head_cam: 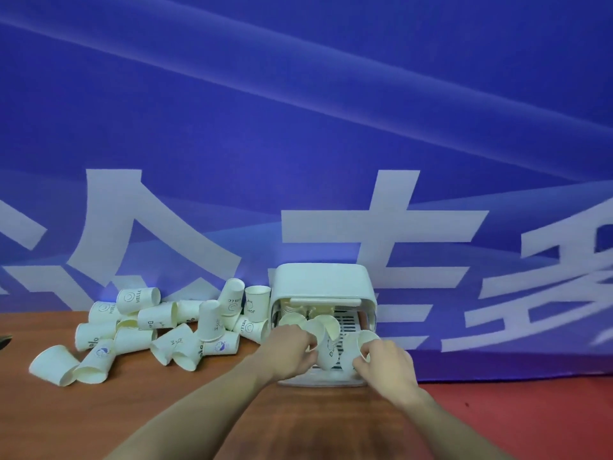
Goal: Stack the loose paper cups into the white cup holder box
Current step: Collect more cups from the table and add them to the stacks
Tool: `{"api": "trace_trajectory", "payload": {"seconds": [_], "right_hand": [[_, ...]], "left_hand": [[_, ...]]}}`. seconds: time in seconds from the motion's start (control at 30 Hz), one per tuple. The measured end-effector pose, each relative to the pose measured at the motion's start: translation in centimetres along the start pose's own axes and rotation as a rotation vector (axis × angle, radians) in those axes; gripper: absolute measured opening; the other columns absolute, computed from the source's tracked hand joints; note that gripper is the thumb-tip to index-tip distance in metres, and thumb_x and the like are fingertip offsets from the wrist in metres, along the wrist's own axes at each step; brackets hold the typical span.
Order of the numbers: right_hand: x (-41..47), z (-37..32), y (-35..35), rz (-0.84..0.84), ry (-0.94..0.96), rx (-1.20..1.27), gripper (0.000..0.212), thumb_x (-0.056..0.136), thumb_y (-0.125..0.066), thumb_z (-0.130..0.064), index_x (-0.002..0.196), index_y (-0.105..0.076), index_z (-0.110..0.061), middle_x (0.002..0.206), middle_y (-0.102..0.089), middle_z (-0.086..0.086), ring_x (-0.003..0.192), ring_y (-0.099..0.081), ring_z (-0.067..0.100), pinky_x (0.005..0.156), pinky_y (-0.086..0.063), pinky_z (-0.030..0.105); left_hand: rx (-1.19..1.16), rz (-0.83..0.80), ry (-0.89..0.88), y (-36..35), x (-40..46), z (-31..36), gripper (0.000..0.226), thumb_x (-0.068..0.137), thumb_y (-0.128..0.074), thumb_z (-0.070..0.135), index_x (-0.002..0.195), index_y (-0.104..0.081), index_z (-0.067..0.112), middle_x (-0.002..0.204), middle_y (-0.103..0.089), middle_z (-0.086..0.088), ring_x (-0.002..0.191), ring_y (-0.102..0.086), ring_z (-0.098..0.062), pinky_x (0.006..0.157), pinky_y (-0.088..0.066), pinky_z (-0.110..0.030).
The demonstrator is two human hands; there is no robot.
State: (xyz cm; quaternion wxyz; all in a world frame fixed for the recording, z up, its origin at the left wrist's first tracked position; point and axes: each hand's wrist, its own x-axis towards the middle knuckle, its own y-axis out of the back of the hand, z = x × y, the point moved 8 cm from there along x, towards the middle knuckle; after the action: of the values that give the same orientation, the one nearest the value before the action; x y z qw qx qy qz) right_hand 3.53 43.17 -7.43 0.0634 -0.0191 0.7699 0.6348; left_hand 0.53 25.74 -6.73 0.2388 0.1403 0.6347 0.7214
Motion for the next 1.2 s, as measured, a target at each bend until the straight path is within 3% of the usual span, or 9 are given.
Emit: {"api": "trace_trajectory", "payload": {"seconds": [0.1,0.27,0.47,0.63,0.73,1.0,1.1,1.2], "right_hand": [[0.2,3.0,0.7,0.028,-0.031,0.01,0.022,0.082,-0.049,-0.033,0.072,-0.057,-0.015,0.069,-0.056,0.001,0.069,-0.051,0.024,0.061,-0.04,0.032],[0.9,7.6,1.1,0.031,-0.101,0.056,0.021,0.081,-0.049,-0.031,0.076,-0.062,-0.016,0.07,-0.06,0.0,0.071,-0.061,0.022,0.064,-0.048,0.032],[2.1,12.7,-0.7,-0.022,-0.178,0.059,0.023,0.083,-0.049,-0.035,0.087,-0.068,-0.022,0.079,-0.065,-0.001,0.076,-0.061,0.02,0.068,-0.048,0.03],[2.7,15.2,-2.5,-0.063,-0.218,0.092,0.018,0.082,-0.05,-0.034,0.075,-0.058,-0.02,0.071,-0.056,-0.002,0.072,-0.058,0.021,0.062,-0.041,0.029],[3.2,15.5,-3.2,-0.072,-0.214,0.105,0.018,0.083,-0.049,-0.034,0.072,-0.053,-0.021,0.069,-0.055,-0.001,0.071,-0.056,0.022,0.06,-0.04,0.029],[3.8,14.2,-3.2,-0.034,-0.166,0.099,0.025,0.087,-0.047,-0.034,0.095,-0.069,-0.022,0.085,-0.064,0.002,0.083,-0.062,0.022,0.067,-0.042,0.029],[3.5,13.1,-2.1,-0.008,-0.125,0.086,0.024,0.088,-0.046,-0.031,0.092,-0.067,-0.021,0.081,-0.064,0.001,0.079,-0.062,0.021,0.066,-0.044,0.029],[3.0,11.4,-0.8,0.009,-0.055,0.079,0.021,0.088,-0.043,-0.029,0.08,-0.059,-0.018,0.068,-0.054,-0.001,0.07,-0.057,0.024,0.06,-0.035,0.03]], "left_hand": [[0.066,0.013,-0.053,0.3,2.1,3.0,0.03,0.093,-0.045,0.035,0.085,-0.063,0.012,0.084,-0.067,-0.015,0.081,-0.06,-0.035,0.059,-0.036,-0.034],[0.183,0.028,-0.098,-0.5,5.4,5.9,0.031,0.096,-0.039,0.033,0.089,-0.061,0.013,0.089,-0.067,-0.016,0.083,-0.061,-0.039,0.061,-0.034,-0.035],[0.291,-0.084,-0.159,-3.3,8.5,8.0,0.029,0.097,-0.041,0.027,0.097,-0.063,0.009,0.093,-0.068,-0.02,0.081,-0.062,-0.041,0.061,-0.035,-0.037],[0.33,-0.198,-0.221,-5.9,9.8,9.2,0.027,0.097,-0.04,0.022,0.097,-0.062,0.007,0.095,-0.068,-0.022,0.081,-0.062,-0.041,0.061,-0.033,-0.036],[0.331,-0.237,-0.192,-7.0,10.7,8.8,0.027,0.096,-0.041,0.022,0.099,-0.064,0.008,0.098,-0.069,-0.019,0.086,-0.063,-0.04,0.064,-0.035,-0.036],[0.326,-0.234,-0.149,-7.0,11.1,7.8,0.032,0.098,-0.044,0.034,0.102,-0.064,0.009,0.103,-0.068,-0.017,0.095,-0.063,-0.038,0.074,-0.045,-0.038],[0.314,-0.206,-0.132,-6.3,10.5,7.1,0.032,0.097,-0.044,0.035,0.102,-0.064,0.01,0.103,-0.068,-0.016,0.096,-0.062,-0.037,0.076,-0.045,-0.039],[0.31,-0.176,-0.124,-5.8,9.3,6.3,0.033,0.096,-0.042,0.036,0.099,-0.065,0.011,0.1,-0.069,-0.016,0.091,-0.063,-0.037,0.072,-0.044,-0.038]]}}
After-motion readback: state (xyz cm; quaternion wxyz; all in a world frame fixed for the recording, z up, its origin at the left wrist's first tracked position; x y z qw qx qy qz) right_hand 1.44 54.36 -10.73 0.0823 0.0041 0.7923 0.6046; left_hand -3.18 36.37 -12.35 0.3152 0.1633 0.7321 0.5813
